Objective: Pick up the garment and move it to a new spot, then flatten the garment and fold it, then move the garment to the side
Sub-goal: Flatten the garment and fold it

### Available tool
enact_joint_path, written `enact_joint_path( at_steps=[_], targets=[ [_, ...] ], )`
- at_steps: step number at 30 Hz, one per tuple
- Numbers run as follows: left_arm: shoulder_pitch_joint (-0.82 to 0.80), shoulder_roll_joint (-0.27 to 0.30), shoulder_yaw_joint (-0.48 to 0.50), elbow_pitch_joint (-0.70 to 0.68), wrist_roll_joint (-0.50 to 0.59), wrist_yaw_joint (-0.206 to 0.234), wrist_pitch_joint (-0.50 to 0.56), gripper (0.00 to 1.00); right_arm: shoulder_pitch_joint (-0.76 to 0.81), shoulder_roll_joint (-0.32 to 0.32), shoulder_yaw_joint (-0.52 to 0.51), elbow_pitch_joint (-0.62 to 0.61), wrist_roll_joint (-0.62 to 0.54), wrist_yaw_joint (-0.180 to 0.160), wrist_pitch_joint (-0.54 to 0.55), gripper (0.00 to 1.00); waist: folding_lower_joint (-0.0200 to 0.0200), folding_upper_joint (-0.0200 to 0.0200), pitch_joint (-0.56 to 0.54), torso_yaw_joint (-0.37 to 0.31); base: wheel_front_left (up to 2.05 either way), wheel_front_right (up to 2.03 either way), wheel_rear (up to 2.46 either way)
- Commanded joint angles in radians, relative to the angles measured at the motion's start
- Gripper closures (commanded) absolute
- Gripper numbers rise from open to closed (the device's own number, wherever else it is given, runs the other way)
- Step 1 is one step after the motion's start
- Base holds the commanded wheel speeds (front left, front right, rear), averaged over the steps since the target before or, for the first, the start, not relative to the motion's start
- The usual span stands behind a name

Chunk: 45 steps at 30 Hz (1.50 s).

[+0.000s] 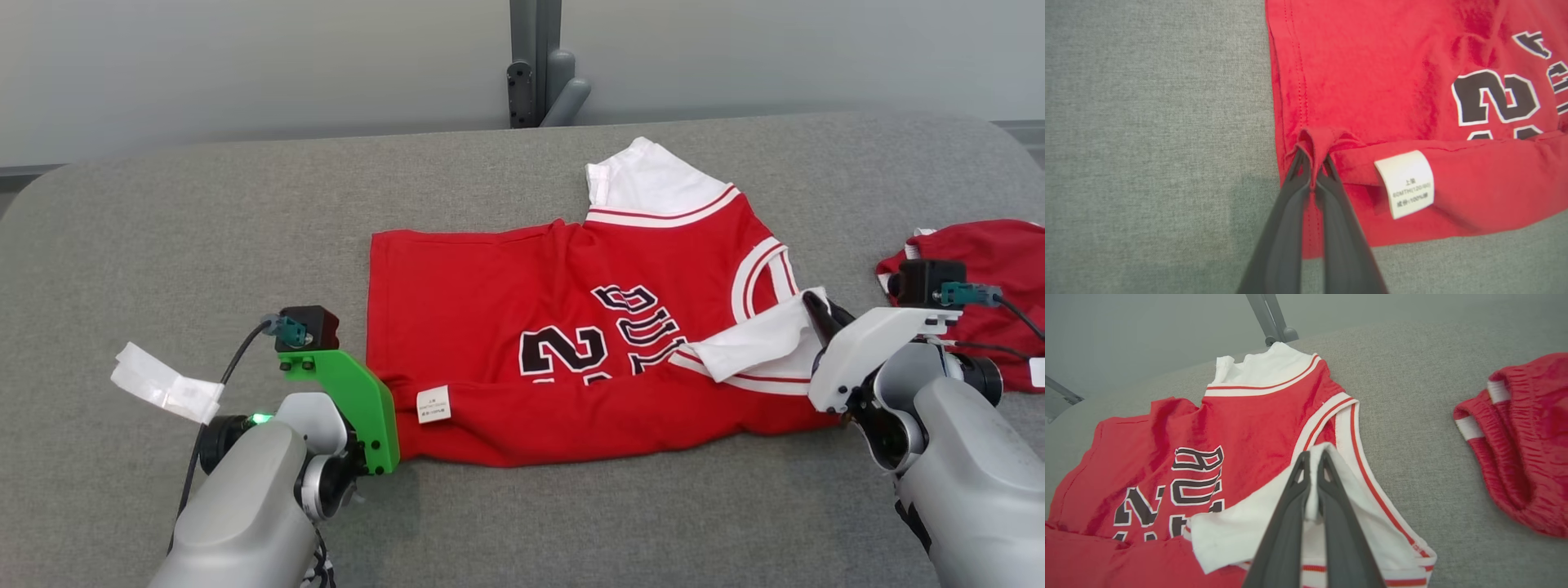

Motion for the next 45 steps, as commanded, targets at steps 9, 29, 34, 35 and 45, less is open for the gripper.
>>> enact_joint_path(
  at_steps=[9,29,34,35,45],
  targets=[
    [-0.015,-0.028,0.029,0.107,-0.016,-0.019,-0.108,0.0,-0.015,-0.011,0.073,0.022,-0.024,0.0,-0.159,0.0,0.0001,0.0055,-0.017,-0.018,0.0,0.0,0.0],
    [0.39,0.062,0.156,-0.33,-0.078,0.135,-0.334,0.0,0.291,-0.152,0.003,-0.311,-0.299,0.0,-0.143,0.0,0.0001,0.0055,0.074,-0.055,0.0,0.0,0.0],
    [0.388,0.087,0.132,-0.345,-0.058,0.158,-0.287,0.0,0.299,-0.128,0.002,-0.28,-0.32,0.0,-0.089,0.0,0.0001,0.0055,0.093,-0.049,0.0,0.0,0.0],
    [0.385,0.093,0.13,-0.343,-0.055,0.163,-0.279,0.0,0.295,-0.122,0.0,-0.272,-0.317,0.0,-0.082,0.0,0.0001,0.0055,0.095,-0.048,0.0,0.0,0.0],
    [0.366,0.097,0.106,-0.323,-0.079,0.133,-0.218,0.0,0.248,-0.081,-0.01,-0.176,-0.287,0.0,-0.064,0.0,0.0001,0.0055,0.087,-0.037,0.0,0.0,0.0]
  ],
)
